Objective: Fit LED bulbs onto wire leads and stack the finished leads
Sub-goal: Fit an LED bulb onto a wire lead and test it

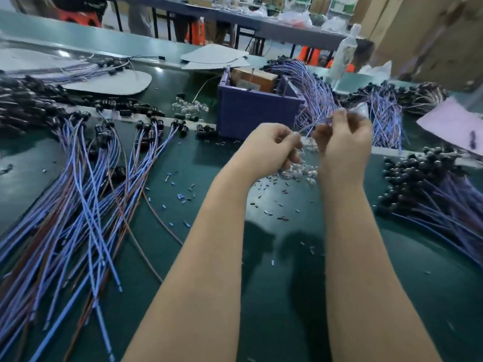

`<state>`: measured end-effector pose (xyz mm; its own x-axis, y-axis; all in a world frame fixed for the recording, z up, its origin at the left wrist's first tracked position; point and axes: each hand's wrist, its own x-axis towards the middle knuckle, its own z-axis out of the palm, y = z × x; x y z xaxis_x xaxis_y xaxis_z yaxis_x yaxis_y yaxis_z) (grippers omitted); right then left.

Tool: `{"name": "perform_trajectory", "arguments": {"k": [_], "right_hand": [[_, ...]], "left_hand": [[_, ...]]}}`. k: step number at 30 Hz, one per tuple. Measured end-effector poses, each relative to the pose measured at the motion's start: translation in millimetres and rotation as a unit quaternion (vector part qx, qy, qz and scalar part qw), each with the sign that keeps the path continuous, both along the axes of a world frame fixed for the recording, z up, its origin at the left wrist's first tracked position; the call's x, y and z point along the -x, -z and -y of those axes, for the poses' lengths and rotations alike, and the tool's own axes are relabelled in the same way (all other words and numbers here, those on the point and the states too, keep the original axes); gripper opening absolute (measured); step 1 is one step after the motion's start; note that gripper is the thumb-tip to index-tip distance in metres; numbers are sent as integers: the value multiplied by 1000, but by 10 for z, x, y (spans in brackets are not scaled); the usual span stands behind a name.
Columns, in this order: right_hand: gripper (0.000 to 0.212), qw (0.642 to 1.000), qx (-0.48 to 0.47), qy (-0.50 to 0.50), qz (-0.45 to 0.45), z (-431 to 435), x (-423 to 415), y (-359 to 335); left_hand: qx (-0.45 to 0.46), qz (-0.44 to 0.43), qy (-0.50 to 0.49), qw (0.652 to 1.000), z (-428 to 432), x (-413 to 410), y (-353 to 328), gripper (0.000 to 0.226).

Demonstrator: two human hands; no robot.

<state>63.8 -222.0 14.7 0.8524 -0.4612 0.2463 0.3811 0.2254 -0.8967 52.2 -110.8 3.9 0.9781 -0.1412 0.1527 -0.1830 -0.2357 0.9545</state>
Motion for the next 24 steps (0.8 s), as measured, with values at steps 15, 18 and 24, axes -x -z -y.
{"name": "perform_trajectory", "arguments": {"k": [15,18,24], "right_hand": [[26,996,53,-10,-66,186,-130,595],[23,995,-56,21,-75,257,-149,587],[22,991,20,-90,-96,150,-132,660]], "left_hand": [[-145,48,-136,979,241,-159,518,20],[-159,34,-177,971,164,-194,572,15],[-98,64,-153,981,237,-164,536,15]]}}
